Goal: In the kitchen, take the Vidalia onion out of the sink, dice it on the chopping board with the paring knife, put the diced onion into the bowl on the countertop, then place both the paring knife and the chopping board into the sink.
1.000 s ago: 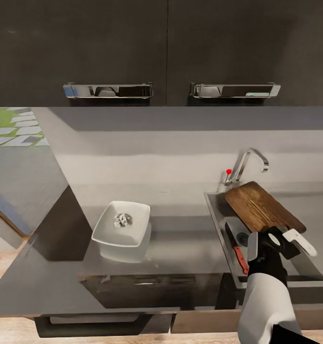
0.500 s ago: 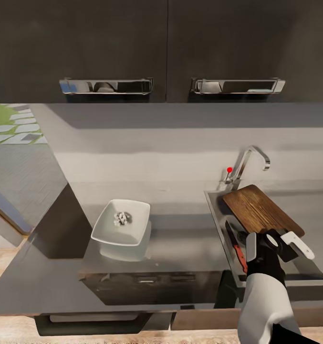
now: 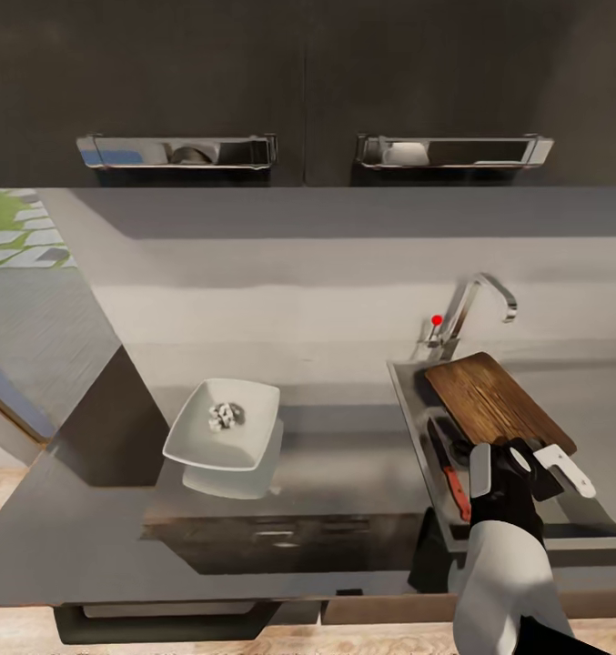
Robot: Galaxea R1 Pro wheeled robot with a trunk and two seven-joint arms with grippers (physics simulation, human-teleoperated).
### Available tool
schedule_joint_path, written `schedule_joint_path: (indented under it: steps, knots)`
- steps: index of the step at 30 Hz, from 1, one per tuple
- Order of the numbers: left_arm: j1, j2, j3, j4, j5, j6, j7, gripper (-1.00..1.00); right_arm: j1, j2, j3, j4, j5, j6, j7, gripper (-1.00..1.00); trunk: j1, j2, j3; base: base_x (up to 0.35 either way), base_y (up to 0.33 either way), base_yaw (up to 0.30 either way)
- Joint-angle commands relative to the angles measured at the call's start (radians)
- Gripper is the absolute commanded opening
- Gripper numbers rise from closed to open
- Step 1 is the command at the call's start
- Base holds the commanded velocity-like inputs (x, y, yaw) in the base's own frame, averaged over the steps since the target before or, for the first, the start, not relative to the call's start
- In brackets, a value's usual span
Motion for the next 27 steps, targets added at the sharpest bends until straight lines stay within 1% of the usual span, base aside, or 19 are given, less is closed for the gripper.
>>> schedule_joint_path:
  steps: [1, 4, 7, 12, 17, 27]
  knots:
    - [0.0, 0.002, -0.008, -0.002, 0.009, -0.002, 0.005, 1.0, -0.001, 0.001, -0.003, 0.006, 0.001, 0.007, -0.002, -1.0, 0.001, -0.002, -0.003, 0.006, -0.008, 0.0]
    - [0.0, 0.002, -0.008, -0.003, 0.009, -0.002, 0.005, 1.0, -0.001, 0.001, -0.006, 0.052, 0.0, 0.003, -0.003, -1.0, 0.001, -0.002, -0.008, 0.002, -0.003, 0.0]
    - [0.0, 0.002, -0.008, -0.003, 0.009, -0.002, 0.005, 1.0, -0.001, 0.001, -0.006, 0.081, -0.021, -0.024, -0.003, -1.0, 0.001, -0.002, -0.013, 0.0, 0.0, 0.0]
    - [0.0, 0.002, -0.008, -0.003, 0.009, -0.002, 0.005, 1.0, -0.001, 0.001, -0.008, 0.086, -0.029, -0.035, -0.003, -1.0, 0.001, -0.002, -0.021, 0.0, -0.001, 0.0]
    - [0.0, 0.002, -0.008, -0.003, 0.009, -0.002, 0.005, 1.0, -0.001, 0.001, -0.023, 0.087, -0.03, -0.035, -0.003, -1.0, 0.001, -0.002, -0.029, 0.045, -0.063, 0.0]
    - [0.0, 0.002, -0.008, -0.003, 0.009, -0.002, 0.005, 1.0, -0.001, 0.001, -0.024, 0.087, -0.03, -0.035, -0.003, -1.0, 0.001, -0.002, -0.045, 0.003, -0.005, 0.0]
